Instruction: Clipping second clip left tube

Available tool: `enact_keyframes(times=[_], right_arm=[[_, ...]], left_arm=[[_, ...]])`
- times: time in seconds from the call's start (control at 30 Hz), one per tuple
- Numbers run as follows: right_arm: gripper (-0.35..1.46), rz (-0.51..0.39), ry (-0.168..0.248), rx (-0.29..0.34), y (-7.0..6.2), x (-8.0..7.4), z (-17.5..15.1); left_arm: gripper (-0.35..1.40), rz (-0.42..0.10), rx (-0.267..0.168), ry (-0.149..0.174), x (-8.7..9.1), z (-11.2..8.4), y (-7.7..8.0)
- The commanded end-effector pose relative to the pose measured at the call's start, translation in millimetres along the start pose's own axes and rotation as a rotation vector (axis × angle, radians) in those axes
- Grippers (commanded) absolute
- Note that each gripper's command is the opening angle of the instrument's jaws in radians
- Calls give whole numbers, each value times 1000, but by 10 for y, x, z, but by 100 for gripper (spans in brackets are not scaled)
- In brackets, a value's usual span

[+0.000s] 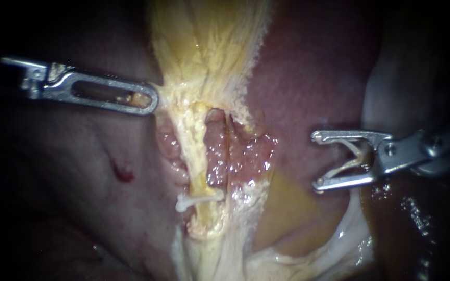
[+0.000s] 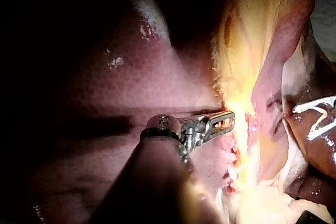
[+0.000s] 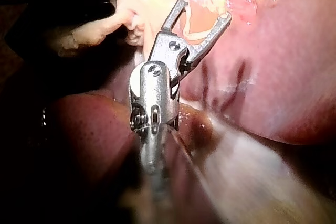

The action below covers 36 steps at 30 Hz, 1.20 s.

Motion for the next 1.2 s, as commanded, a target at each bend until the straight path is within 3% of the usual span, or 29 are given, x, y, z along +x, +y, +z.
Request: enact_keyframes(times=[0.03,0.27,0.73,1.2], right_arm=[[50,-4,5,3,-1,0,6],[50,30,19,22,-8,-5,57],[50,84,42,35,-6,-10,134],[50,172,49,44,10,-32,163]], left_arm=[[-35,0,-1,0,0,0,0],[-35,-1,-2,-1,0,1,-2],[-35,-1,-4,-3,0,5,-4],[-35,-7,-7,-5,0,6,-4]])
